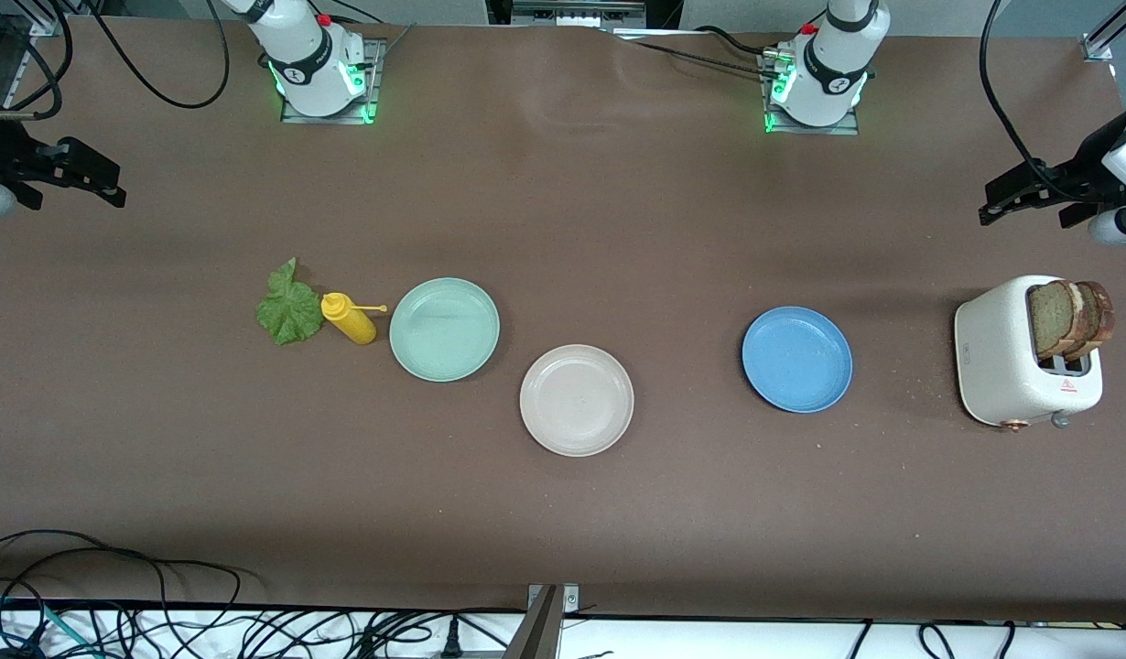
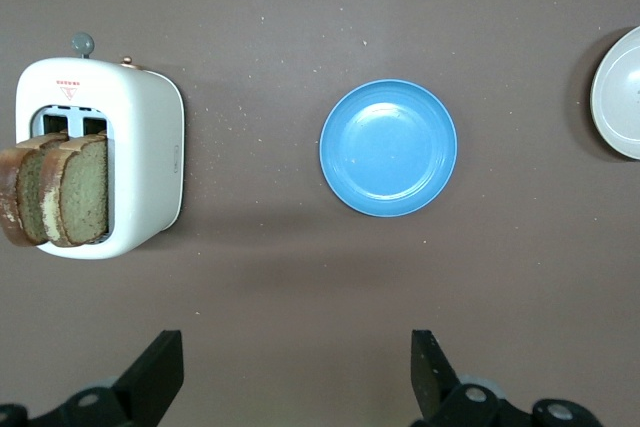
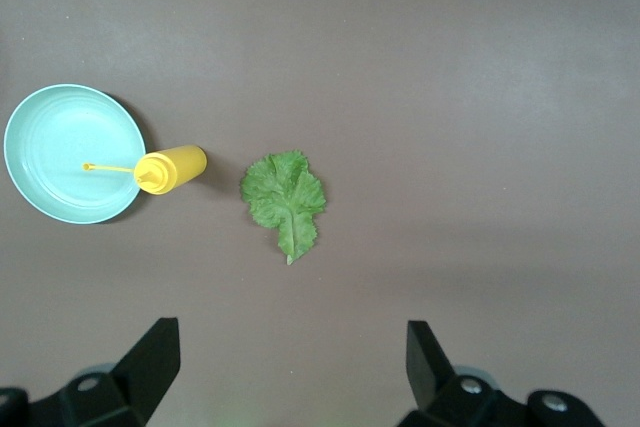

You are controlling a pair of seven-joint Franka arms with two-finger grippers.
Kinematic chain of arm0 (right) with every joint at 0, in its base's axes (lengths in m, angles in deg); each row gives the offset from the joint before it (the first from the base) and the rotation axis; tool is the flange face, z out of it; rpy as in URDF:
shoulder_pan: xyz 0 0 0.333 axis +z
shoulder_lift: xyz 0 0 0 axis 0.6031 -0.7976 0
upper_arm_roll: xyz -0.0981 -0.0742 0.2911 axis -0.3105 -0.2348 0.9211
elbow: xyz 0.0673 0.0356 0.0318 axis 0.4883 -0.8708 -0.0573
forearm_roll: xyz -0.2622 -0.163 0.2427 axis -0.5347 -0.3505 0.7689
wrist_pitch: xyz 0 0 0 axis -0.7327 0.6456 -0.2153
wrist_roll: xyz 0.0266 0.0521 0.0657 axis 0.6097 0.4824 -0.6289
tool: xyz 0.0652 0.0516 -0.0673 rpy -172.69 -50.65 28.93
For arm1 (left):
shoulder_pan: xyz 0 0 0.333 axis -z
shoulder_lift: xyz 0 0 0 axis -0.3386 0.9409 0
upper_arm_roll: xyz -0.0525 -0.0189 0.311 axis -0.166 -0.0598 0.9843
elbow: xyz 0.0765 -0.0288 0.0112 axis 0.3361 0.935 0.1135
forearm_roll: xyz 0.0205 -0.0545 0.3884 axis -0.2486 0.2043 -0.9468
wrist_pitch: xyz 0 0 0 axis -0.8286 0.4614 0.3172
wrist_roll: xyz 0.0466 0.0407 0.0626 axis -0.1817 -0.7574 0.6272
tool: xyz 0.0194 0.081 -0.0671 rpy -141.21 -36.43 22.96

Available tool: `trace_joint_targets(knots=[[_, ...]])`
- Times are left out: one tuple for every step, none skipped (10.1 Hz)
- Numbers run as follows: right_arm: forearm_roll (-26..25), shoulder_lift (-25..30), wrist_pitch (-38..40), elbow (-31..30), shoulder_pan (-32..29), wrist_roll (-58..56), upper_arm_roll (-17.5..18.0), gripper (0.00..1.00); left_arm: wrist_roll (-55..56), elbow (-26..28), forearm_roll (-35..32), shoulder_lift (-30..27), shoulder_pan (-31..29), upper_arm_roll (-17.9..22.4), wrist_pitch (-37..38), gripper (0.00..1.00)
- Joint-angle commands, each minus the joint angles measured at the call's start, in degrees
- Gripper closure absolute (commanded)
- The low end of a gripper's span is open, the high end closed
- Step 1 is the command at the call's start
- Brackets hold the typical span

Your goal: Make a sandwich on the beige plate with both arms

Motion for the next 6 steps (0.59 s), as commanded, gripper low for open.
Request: trace_joint_targets(knots=[[-0.5,-0.4,1.0,1.5,0.4,0.5,0.6,0.00,-1.4,-1.7,-1.4,0.8,-0.4,-0.3,1.3,0.00],[-0.5,-0.3,1.1,1.5,0.4,0.5,0.9,0.00,-1.4,-1.7,-1.4,0.8,-0.3,-0.3,1.3,0.00],[-0.5,-0.3,1.1,1.5,0.3,0.5,0.8,0.00,-1.4,-1.7,-1.4,0.8,-0.3,-0.3,1.3,0.00],[-0.5,-0.3,1.1,1.5,0.4,0.5,0.9,0.00,-1.4,-1.8,-1.4,0.8,-0.4,-0.3,1.3,0.00],[-0.5,-0.3,1.1,1.6,0.4,0.5,1.0,0.00,-1.4,-1.8,-1.4,0.8,-0.4,-0.3,1.3,0.00],[-0.5,-0.3,1.0,1.5,0.4,0.5,1.0,0.00,-1.4,-1.8,-1.4,0.8,-0.4,-0.3,1.3,0.00]])
